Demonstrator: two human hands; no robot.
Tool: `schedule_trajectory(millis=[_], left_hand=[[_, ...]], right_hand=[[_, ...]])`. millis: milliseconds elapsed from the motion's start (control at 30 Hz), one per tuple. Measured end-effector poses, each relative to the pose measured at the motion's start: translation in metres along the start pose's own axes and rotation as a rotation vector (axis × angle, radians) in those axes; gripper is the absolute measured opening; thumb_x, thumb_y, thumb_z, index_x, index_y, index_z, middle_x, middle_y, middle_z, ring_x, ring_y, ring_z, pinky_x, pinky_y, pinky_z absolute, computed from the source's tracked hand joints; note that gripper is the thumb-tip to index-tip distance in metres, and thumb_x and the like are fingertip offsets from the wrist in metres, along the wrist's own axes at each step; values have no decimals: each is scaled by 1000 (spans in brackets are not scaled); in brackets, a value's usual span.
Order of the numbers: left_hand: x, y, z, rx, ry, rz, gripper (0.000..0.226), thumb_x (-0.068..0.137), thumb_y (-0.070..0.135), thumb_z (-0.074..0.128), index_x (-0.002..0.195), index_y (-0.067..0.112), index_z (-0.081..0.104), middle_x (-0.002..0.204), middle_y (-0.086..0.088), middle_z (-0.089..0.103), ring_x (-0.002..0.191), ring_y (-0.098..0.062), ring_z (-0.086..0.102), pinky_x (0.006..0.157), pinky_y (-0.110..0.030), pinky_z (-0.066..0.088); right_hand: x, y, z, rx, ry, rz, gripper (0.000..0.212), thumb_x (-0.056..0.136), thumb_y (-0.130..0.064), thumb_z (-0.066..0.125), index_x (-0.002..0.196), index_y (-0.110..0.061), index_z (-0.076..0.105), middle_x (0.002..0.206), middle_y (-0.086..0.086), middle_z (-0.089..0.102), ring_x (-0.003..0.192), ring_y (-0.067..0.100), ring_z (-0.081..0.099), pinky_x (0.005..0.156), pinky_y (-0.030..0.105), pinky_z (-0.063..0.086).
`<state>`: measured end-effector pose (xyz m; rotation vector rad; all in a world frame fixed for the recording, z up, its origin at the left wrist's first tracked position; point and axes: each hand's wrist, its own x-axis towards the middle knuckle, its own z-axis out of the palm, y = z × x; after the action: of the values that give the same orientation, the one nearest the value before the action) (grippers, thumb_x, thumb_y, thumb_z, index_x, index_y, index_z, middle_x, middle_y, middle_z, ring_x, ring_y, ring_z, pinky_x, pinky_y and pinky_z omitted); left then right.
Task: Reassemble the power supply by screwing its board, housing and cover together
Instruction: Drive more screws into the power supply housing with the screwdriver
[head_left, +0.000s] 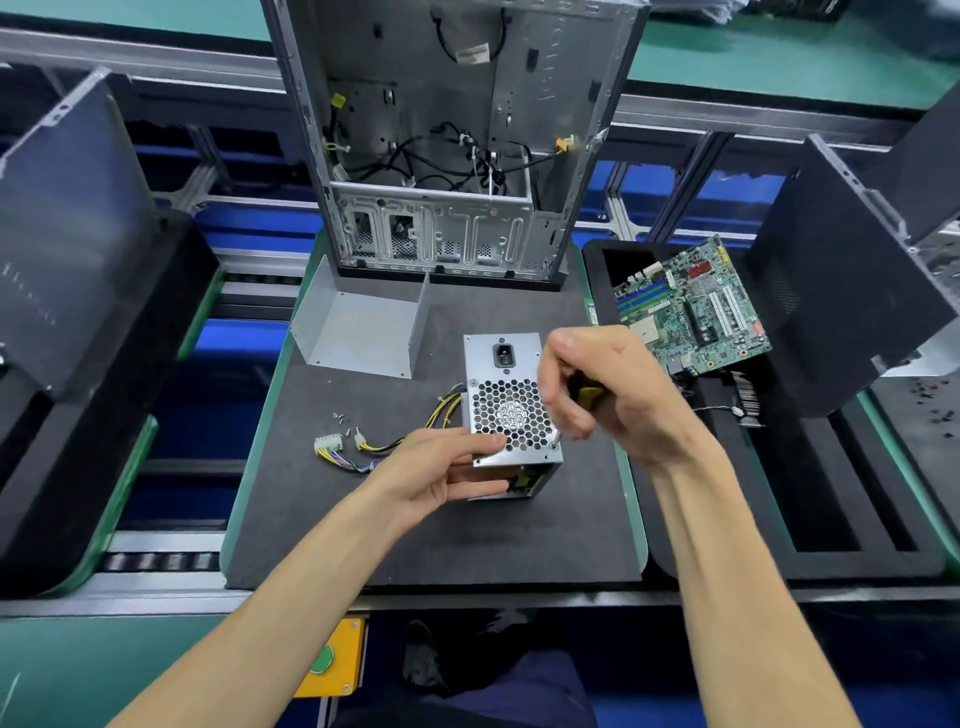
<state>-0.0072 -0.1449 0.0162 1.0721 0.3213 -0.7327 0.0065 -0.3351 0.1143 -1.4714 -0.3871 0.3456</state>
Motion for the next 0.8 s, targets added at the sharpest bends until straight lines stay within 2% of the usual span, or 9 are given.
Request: schedule_trajectory(millis=[67,167,267,367,467,533,600,700,800], left_hand=[[-1,-1,0,8,-9,6,6,81,6,77,77,8,81,89,-8,77,82,-21,75,72,-34,62],[-1,-1,1,6,-10,18,4,82,7,78,79,7,81,90,-7,76,85,-21,75,73,-36,62],[1,0,3,1,4,37,5,84,4,77,80,4,79,81,-4,74,80,-18,73,76,-39,63],[-1,1,4,43,-2,36,9,87,7,75,79,7,80,81,-2,74,79,-17,74,78,-43,63],[-5,5,-6,153,25,-7,31,91,31,72,105,4,76,100,-12,77,92,-26,75,70,-38,63],[-4,13,-21,295,166,38,41,96,43,63,109,4,72,96,-14,78,85,-27,77,58,-31,60],[-1,21,-45,466,416,192,27,98,34,62,97,10,74,84,-8,78,68,-20,74,51,-30,57],[5,28,-86,859,761,353,11,89,17,64,83,20,74,72,3,73,69,-16,70,69,-32,55],[12,25,-116,1078,832,294,14,85,15,63,93,21,73,74,12,70,79,-16,69,80,-35,56]], right_hand=[[1,1,-1,63,41,16,50,95,-40,52,48,-25,47,42,-9,30,39,13,24,45,23,19],[1,8,13,191,406,-116,56,99,-32,46,44,-28,36,42,-12,22,37,8,16,46,18,14],[2,10,34,116,680,-265,57,100,-26,41,43,-27,33,41,-11,23,36,10,17,48,20,15],[7,0,35,98,656,-205,55,98,-32,47,46,-25,31,43,-8,20,37,11,17,46,20,16],[12,-23,15,375,537,-229,54,101,-38,46,52,-24,30,45,-9,17,39,10,13,40,20,15],[20,-32,4,602,491,-294,49,104,-35,47,58,-22,34,48,-9,20,42,8,15,40,23,20],[34,-28,3,810,471,-306,40,103,-28,49,65,-20,39,55,-8,24,48,9,20,47,23,25],[57,-5,12,1036,485,-216,29,101,-20,50,73,-17,41,67,-5,29,58,11,28,58,23,32],[71,30,22,1187,486,-102,22,96,-15,51,76,-15,42,71,-2,36,61,13,36,65,25,38]])
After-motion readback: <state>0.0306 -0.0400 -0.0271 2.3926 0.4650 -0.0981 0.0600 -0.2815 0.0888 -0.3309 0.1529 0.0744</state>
